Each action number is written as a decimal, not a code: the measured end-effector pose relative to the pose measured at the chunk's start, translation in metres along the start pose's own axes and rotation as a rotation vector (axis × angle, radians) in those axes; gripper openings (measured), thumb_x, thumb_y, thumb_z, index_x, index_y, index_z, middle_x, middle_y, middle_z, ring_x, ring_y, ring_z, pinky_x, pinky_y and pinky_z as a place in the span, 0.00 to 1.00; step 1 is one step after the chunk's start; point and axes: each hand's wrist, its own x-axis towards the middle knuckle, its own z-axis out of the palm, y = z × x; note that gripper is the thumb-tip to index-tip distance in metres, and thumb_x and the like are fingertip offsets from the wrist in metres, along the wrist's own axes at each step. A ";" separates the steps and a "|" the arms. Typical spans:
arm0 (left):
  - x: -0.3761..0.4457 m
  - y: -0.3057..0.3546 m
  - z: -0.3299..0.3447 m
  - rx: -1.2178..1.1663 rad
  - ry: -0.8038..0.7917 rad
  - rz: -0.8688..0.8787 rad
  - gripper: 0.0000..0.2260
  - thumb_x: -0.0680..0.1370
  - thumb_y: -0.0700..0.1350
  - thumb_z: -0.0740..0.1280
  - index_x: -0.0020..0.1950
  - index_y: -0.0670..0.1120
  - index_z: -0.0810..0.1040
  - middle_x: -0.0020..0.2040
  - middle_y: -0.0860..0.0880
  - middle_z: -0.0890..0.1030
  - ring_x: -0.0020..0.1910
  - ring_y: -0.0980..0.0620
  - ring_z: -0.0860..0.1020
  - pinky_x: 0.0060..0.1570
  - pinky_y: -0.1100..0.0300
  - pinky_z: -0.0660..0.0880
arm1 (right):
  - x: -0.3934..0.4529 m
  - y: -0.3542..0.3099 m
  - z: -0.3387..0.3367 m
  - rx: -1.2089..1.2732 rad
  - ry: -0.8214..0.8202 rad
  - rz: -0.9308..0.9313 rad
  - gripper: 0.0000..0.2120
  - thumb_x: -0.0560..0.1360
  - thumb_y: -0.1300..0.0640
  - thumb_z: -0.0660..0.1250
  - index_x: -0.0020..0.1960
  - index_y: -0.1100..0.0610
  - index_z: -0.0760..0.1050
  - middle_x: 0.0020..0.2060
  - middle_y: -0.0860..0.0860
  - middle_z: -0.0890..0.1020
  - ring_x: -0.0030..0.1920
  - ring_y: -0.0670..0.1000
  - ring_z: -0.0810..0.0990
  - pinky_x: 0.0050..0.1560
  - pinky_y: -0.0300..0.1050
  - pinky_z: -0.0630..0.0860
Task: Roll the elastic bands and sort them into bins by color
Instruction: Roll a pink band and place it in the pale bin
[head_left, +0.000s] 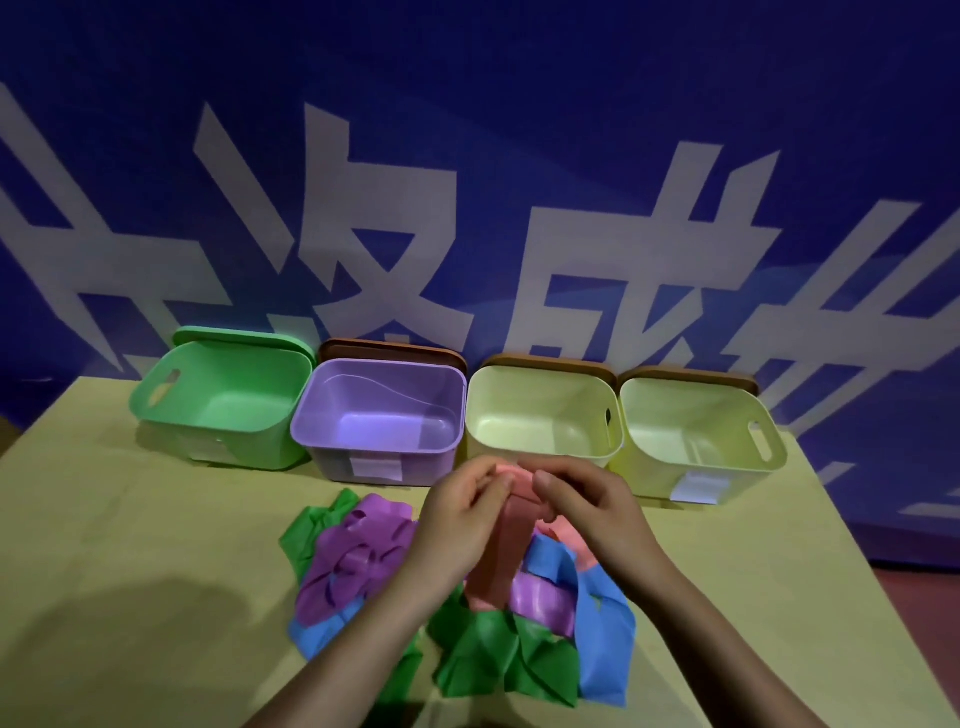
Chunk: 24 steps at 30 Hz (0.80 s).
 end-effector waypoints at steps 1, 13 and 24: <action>0.001 0.001 0.004 0.019 -0.004 0.015 0.06 0.75 0.46 0.62 0.45 0.49 0.79 0.42 0.49 0.83 0.44 0.56 0.81 0.47 0.61 0.74 | 0.000 0.002 -0.004 0.015 0.019 0.016 0.06 0.75 0.66 0.67 0.49 0.60 0.82 0.35 0.43 0.83 0.36 0.40 0.79 0.41 0.36 0.75; 0.017 0.004 0.066 0.052 -0.098 0.024 0.08 0.78 0.40 0.64 0.45 0.51 0.79 0.40 0.53 0.82 0.41 0.58 0.79 0.42 0.65 0.73 | -0.016 0.012 -0.056 -0.476 0.267 -0.119 0.12 0.74 0.58 0.71 0.34 0.53 0.73 0.24 0.44 0.72 0.29 0.43 0.73 0.30 0.32 0.65; 0.030 0.004 0.114 -0.050 -0.139 -0.182 0.12 0.81 0.40 0.59 0.50 0.53 0.81 0.51 0.51 0.83 0.56 0.51 0.80 0.60 0.50 0.74 | -0.020 0.027 -0.105 -0.146 0.285 0.068 0.09 0.72 0.60 0.73 0.34 0.56 0.76 0.26 0.42 0.77 0.29 0.40 0.70 0.33 0.32 0.67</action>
